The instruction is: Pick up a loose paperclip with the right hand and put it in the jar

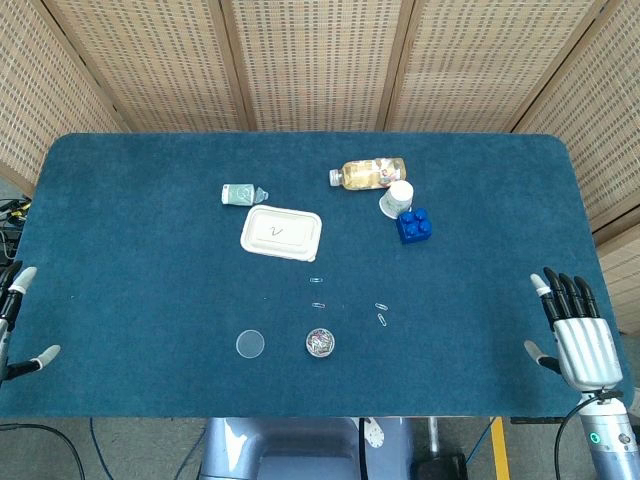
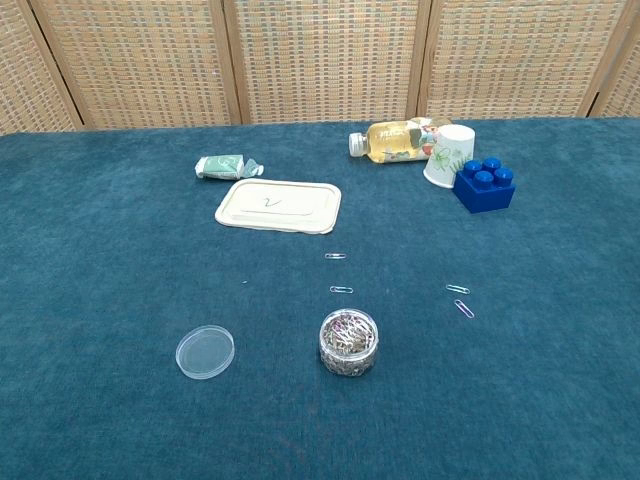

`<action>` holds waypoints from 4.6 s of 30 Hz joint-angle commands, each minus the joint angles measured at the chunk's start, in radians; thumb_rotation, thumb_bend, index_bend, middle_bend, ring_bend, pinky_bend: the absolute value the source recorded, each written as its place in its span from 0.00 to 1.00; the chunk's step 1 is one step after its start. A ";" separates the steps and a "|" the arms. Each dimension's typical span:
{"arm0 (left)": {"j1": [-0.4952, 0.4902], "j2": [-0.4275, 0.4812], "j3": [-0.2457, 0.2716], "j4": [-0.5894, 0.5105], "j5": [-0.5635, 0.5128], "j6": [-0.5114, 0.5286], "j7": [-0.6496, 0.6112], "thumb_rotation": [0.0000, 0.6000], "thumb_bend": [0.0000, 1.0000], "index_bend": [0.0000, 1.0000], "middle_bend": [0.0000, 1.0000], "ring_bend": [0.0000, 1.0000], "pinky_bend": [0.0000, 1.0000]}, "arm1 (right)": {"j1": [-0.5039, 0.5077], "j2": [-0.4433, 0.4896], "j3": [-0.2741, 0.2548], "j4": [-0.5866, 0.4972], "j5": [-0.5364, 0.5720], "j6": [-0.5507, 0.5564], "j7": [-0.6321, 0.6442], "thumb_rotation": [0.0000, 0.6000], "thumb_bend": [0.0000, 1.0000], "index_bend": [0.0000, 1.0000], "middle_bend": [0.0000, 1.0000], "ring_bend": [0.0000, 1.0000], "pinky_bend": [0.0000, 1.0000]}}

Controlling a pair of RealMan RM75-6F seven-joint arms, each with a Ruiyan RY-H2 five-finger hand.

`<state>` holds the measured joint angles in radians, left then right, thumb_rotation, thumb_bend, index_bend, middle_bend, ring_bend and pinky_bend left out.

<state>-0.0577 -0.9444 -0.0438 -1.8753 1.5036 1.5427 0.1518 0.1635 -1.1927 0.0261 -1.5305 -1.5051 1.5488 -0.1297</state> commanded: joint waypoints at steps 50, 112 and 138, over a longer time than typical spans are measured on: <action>-0.045 -0.038 -0.018 0.027 -0.070 -0.081 0.052 1.00 0.00 0.00 0.00 0.00 0.00 | 0.468 -0.446 0.150 0.040 0.515 -0.525 -0.413 1.00 0.40 0.47 0.00 0.00 0.00; -0.055 -0.036 -0.017 0.025 -0.079 -0.088 0.050 1.00 0.00 0.00 0.00 0.00 0.00 | 0.472 -0.544 0.108 0.251 0.326 -0.466 -0.370 1.00 0.53 0.67 0.02 0.00 0.00; -0.057 -0.033 -0.018 0.027 -0.081 -0.089 0.041 1.00 0.00 0.00 0.00 0.00 0.00 | 0.614 -0.411 0.069 -0.073 0.109 -0.644 -0.315 1.00 0.53 0.67 0.04 0.00 0.00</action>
<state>-0.1146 -0.9774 -0.0619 -1.8484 1.4232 1.4542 0.1931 0.7714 -1.5922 0.0904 -1.6116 -1.4059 0.9102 -0.4333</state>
